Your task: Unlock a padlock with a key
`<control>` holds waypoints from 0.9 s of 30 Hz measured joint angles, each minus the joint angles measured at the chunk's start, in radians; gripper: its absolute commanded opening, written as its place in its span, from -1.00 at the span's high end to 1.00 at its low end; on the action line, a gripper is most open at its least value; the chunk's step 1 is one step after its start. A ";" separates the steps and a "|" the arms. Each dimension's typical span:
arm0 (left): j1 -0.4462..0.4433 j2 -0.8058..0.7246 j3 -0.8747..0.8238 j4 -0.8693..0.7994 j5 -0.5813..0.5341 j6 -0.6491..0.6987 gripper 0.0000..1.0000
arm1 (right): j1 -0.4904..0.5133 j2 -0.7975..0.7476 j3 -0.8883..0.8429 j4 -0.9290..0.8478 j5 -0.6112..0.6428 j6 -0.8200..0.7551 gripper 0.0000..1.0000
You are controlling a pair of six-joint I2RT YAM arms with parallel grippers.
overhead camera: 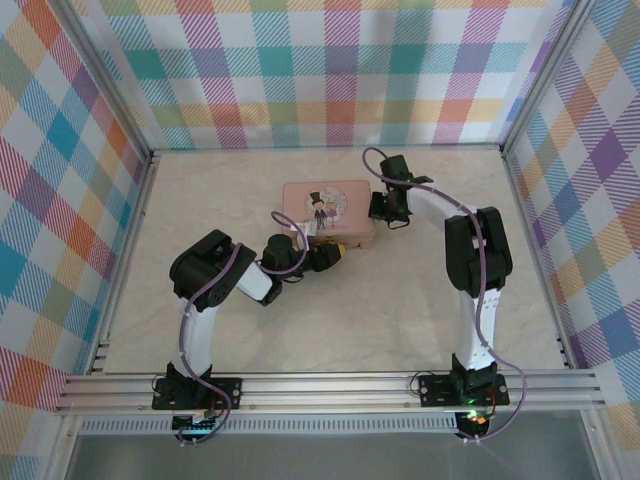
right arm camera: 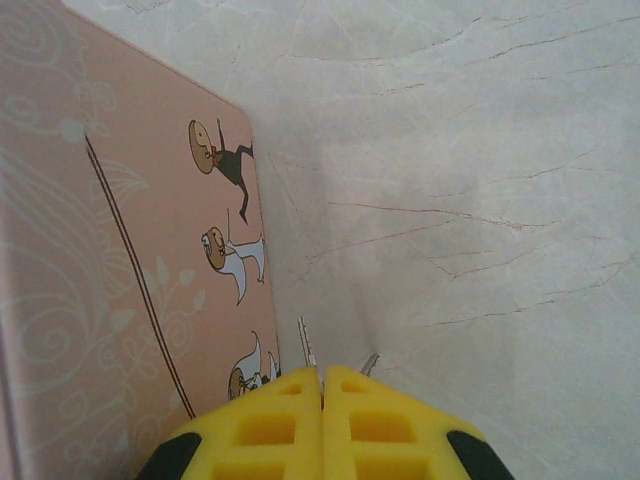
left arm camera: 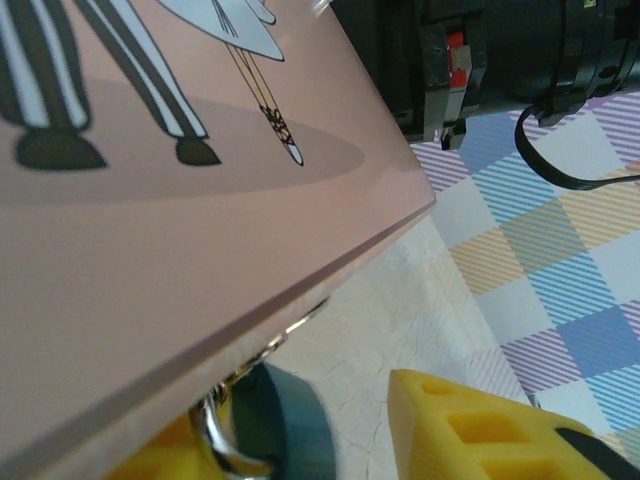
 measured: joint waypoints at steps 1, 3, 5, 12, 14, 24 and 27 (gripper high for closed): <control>0.000 0.003 0.001 0.003 0.000 0.000 0.29 | 0.000 -0.001 0.000 0.000 0.000 0.000 1.00; 0.001 0.006 0.002 0.010 0.002 -0.001 0.30 | 0.000 -0.005 0.000 0.000 0.000 0.000 1.00; 0.002 0.008 0.002 0.014 0.004 0.000 0.32 | 0.000 -0.011 -0.002 0.000 0.001 0.000 1.00; 0.006 0.010 0.002 0.018 0.011 -0.005 0.10 | 0.000 -0.030 -0.021 0.007 0.000 0.000 1.00; 0.007 0.010 0.002 0.019 0.011 -0.007 0.04 | 0.001 -0.033 -0.025 0.010 0.000 0.000 1.00; 0.024 0.013 0.001 0.032 0.011 -0.024 0.24 | 0.007 -0.035 -0.032 0.016 -0.008 0.000 1.00; 0.027 0.016 0.001 0.039 0.011 -0.026 0.21 | 0.007 -0.035 -0.032 0.019 -0.008 0.000 1.00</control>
